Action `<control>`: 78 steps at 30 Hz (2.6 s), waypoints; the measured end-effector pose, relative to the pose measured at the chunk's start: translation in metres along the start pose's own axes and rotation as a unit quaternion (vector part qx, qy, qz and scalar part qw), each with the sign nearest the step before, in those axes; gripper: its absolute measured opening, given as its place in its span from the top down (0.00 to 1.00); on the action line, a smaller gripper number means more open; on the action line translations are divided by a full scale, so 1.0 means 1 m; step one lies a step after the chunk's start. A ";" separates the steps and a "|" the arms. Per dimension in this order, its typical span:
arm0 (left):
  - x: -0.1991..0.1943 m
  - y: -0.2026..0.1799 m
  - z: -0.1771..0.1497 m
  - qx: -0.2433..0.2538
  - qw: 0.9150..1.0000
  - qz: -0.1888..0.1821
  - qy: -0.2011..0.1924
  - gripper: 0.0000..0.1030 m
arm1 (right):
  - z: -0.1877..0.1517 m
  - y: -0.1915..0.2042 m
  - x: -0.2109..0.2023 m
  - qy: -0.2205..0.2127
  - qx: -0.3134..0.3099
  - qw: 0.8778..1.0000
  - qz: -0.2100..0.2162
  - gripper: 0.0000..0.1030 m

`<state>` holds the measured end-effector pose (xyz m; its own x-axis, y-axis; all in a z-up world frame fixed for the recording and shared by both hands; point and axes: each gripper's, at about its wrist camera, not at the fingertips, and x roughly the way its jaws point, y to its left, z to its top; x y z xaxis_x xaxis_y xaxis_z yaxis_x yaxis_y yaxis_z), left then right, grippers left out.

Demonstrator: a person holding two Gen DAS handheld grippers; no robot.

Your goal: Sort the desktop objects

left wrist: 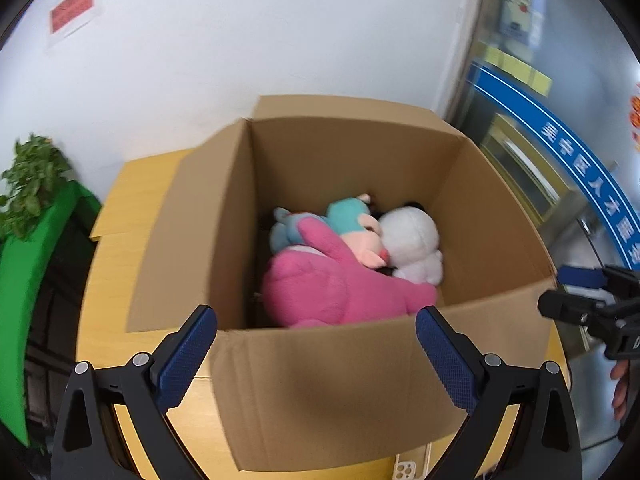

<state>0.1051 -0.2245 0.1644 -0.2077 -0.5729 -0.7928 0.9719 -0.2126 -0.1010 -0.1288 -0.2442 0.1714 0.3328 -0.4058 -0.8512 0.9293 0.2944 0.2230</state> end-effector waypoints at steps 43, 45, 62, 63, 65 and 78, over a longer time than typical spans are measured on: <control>0.170 -0.102 -0.389 -0.319 0.903 -0.093 0.272 0.03 | -0.250 -0.086 0.244 0.151 -0.228 0.959 0.077 0.41; 0.175 -0.102 -0.396 -0.338 0.897 -0.097 0.267 0.04 | -0.249 -0.087 0.248 0.152 -0.230 0.958 0.079 0.47; 0.173 -0.101 -0.400 -0.364 0.893 -0.107 0.242 0.22 | -0.295 -0.101 0.223 0.162 -0.187 0.967 0.057 0.90; 0.173 -0.100 -0.401 -0.365 0.892 -0.108 0.245 0.24 | -0.301 -0.104 0.219 0.164 -0.168 0.971 0.049 0.90; 0.172 -0.097 -0.403 -0.364 0.891 -0.107 0.251 0.27 | -0.312 -0.111 0.211 0.167 -0.128 0.977 0.031 0.90; 0.176 -0.104 -0.406 -0.334 0.891 -0.123 0.283 0.55 | -0.347 -0.123 0.189 0.196 -0.019 0.980 0.014 0.90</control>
<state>0.0119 0.0178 -0.2086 -0.5175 -0.0425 -0.8546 0.7933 0.3504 -0.4979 -0.2355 -0.0571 -0.1818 0.2633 -0.0349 -0.9641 0.9120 0.3348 0.2370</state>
